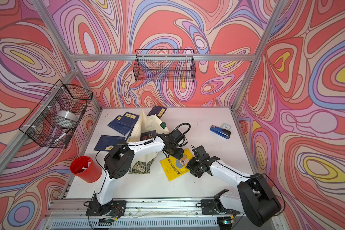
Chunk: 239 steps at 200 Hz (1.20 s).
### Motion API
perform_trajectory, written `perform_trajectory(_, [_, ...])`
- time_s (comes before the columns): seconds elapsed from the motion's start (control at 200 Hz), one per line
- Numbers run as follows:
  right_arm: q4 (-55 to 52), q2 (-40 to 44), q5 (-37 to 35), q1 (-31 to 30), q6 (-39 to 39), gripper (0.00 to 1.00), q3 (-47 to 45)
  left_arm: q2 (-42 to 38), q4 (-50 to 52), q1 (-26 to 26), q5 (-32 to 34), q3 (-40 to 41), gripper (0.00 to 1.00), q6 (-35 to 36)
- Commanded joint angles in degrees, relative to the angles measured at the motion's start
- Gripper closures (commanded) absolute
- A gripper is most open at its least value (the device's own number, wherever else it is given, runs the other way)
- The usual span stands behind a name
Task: Put the books into the canvas bag
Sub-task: Adjust the book at the center of the board, then pick up the book from the center of the board.
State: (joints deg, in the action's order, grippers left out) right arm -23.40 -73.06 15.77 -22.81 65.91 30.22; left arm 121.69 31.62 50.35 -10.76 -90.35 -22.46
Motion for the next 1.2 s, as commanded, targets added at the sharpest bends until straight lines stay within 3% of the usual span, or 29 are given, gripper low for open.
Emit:
perform_trajectory(0.0, [-1.20,-4.35,-3.94,6.00,-11.32,0.57,3.28,-4.64,-3.15,2.34,-12.71,4.49,0.43,-8.61])
perform_trajectory(0.12, [-5.97,-7.75,-3.17,10.18,-19.13,0.56,10.54,-8.25,-6.45,2.70,-13.51,8.64,0.43,-12.45])
perform_trajectory(0.24, [-10.62,-7.87,-3.35,10.31,-21.84,0.52,14.33,-11.07,-4.03,3.50,-5.27,10.54,0.42,-13.56])
perform_trajectory(0.516, [-13.50,1.10,-4.03,10.24,-20.38,0.45,5.06,-18.07,-14.62,7.72,11.02,21.98,0.40,-28.45])
perform_trajectory(0.606, [-12.71,1.41,-2.76,10.23,-19.79,0.45,4.21,-19.01,-18.79,9.29,13.29,24.79,0.40,-34.54])
perform_trajectory(0.676, [-11.91,1.25,-2.03,10.16,-19.68,0.46,3.57,-18.81,-22.70,10.16,13.28,27.12,0.40,-38.71])
perform_trajectory(0.906, [-10.45,0.48,0.14,10.24,-21.49,0.64,2.05,-19.23,-37.03,10.60,10.83,36.62,0.41,-52.26])
perform_trajectory(1.192, [-1.91,-2.20,8.02,10.18,-18.58,0.65,-2.29,-13.62,-52.65,10.56,2.31,37.50,0.43,-56.10])
